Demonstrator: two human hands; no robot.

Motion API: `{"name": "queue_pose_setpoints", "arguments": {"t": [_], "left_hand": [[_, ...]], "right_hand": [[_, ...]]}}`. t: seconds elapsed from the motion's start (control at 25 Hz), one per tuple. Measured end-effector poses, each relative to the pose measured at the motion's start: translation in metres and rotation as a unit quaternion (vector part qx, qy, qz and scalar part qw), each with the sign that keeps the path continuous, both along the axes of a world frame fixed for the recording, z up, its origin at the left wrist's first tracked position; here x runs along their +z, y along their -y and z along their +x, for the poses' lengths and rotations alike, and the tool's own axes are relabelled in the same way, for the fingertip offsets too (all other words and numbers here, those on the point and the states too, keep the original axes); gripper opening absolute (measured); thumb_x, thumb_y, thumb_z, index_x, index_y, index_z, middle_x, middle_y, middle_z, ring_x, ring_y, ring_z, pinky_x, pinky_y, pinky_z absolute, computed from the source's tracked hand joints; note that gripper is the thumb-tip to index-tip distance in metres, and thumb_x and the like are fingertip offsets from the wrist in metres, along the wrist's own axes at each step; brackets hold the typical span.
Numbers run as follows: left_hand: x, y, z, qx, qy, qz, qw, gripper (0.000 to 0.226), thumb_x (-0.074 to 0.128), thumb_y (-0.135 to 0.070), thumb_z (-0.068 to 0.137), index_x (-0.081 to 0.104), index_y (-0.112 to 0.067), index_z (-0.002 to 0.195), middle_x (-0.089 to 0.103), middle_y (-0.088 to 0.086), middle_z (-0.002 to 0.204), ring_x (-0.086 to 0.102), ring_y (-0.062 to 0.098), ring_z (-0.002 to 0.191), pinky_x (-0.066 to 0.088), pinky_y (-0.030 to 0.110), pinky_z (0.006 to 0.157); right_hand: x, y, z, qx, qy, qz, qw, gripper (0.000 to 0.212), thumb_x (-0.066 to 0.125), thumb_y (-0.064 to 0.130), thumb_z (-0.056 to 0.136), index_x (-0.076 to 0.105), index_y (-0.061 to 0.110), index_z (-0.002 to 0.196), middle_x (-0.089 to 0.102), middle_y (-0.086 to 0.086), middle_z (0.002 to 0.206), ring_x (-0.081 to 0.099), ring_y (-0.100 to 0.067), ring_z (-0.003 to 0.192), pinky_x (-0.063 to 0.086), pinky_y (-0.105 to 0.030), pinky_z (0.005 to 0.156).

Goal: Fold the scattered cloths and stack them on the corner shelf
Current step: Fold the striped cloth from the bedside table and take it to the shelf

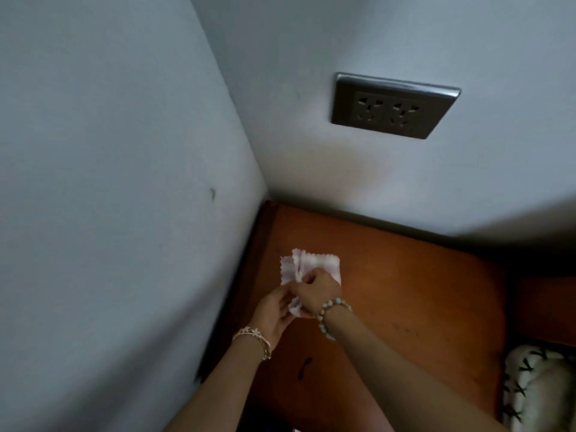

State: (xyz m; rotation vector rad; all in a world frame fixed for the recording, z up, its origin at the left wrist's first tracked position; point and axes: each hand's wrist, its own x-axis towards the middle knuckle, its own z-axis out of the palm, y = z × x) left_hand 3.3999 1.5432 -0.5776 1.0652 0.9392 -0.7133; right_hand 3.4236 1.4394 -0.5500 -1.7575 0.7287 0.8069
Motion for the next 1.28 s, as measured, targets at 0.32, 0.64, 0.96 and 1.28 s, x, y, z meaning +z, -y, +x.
{"name": "queue_pose_setpoints", "arguments": {"t": [0.32,0.64,0.96,1.28], "left_hand": [[-0.005,-0.012,0.0,-0.063,0.031,0.108,0.992,0.033,0.056,-0.046,0.093,0.072,-0.019,0.084,0.074,0.009,0.09,0.07,0.023,0.085,0.057,0.041,0.078],[-0.006,-0.009,-0.004,-0.262,0.173,0.387,0.867,0.027,0.059,-0.03,0.093,0.064,-0.005,0.084,0.067,0.009,0.081,0.059,0.02,0.073,0.043,0.029,0.06],[-0.019,0.008,-0.02,-0.28,0.191,0.503,0.795,0.048,0.062,-0.022,0.091,0.047,-0.002,0.133,0.051,0.021,0.127,0.054,0.037,0.112,0.045,0.042,0.093],[-0.005,0.006,-0.006,-0.172,0.066,0.294,0.938,0.047,0.082,-0.033,0.073,0.062,-0.007,0.107,0.067,0.004,0.097,0.062,0.014,0.079,0.045,0.019,0.061]], "right_hand": [[-0.007,-0.002,-0.006,0.073,-0.026,0.03,0.997,0.02,0.066,0.023,0.082,0.06,0.015,0.099,0.072,-0.004,0.087,0.068,-0.012,0.071,0.059,-0.029,0.059],[-0.018,0.037,-0.016,0.128,0.205,-0.143,0.96,0.031,0.056,0.011,0.09,0.063,0.015,0.12,0.062,-0.007,0.121,0.061,-0.019,0.103,0.05,-0.025,0.088],[-0.061,0.048,-0.041,0.388,0.214,-0.271,0.855,0.059,0.022,0.044,0.098,0.021,0.022,0.152,0.013,0.006,0.16,0.009,-0.019,0.148,0.025,-0.055,0.113],[-0.046,0.046,-0.038,0.149,0.187,-0.172,0.956,0.071,0.053,0.024,0.095,0.015,0.012,0.153,0.022,-0.014,0.157,0.027,-0.028,0.142,0.025,-0.032,0.114]]}}
